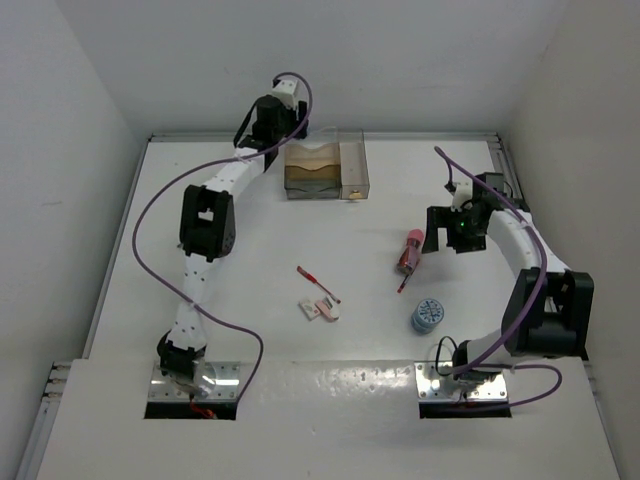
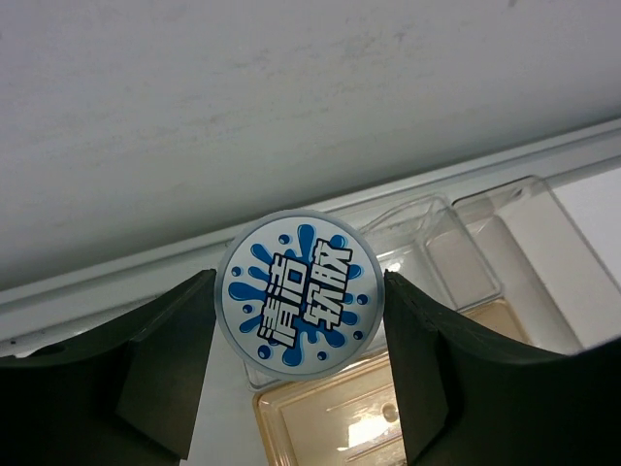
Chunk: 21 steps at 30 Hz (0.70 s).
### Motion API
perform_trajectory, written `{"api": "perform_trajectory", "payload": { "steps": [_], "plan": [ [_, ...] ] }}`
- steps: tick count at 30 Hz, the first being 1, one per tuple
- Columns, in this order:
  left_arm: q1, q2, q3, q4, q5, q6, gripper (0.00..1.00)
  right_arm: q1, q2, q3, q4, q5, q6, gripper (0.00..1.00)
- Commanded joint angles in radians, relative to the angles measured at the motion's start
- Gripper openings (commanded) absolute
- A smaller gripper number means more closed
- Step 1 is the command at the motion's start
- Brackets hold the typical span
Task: Sort the stationery into containers
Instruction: Place the stationery in the storage box.
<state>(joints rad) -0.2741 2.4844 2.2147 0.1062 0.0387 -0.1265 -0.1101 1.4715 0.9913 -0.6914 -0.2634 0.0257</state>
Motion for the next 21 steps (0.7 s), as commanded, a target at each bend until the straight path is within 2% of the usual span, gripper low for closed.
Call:
{"api": "perform_trajectory", "payload": {
  "steps": [1, 12, 15, 16, 18, 20, 21],
  "plan": [
    [-0.002, 0.014, 0.056, 0.093, -0.016, 0.024, 0.00, -0.003, 0.009, 0.009, -0.002, 0.001, -0.006, 0.98],
    [0.000, 0.039, 0.057, 0.041, -0.066, 0.042, 0.02, -0.005, 0.026, 0.018, -0.011, 0.004, -0.007, 0.99],
    [-0.002, 0.041, 0.054, 0.029, -0.060, 0.041, 0.30, -0.003, 0.024, 0.021, -0.016, 0.003, -0.009, 0.99],
    [-0.001, 0.039, 0.054, 0.030, -0.054, 0.042, 0.48, -0.005, 0.026, 0.023, -0.019, 0.001, -0.012, 0.99],
    [0.000, 0.036, 0.059, 0.035, -0.056, 0.038, 0.69, -0.005, 0.023, 0.029, -0.020, 0.000, -0.015, 0.99],
    [-0.001, 0.025, 0.066, 0.043, -0.056, 0.037, 0.84, -0.003, 0.020, 0.035, -0.028, -0.003, -0.018, 0.99],
    [-0.002, 0.022, 0.072, 0.043, -0.059, 0.039, 0.86, -0.003, 0.016, 0.038, -0.030, -0.005, -0.018, 0.99]
  ]
}}
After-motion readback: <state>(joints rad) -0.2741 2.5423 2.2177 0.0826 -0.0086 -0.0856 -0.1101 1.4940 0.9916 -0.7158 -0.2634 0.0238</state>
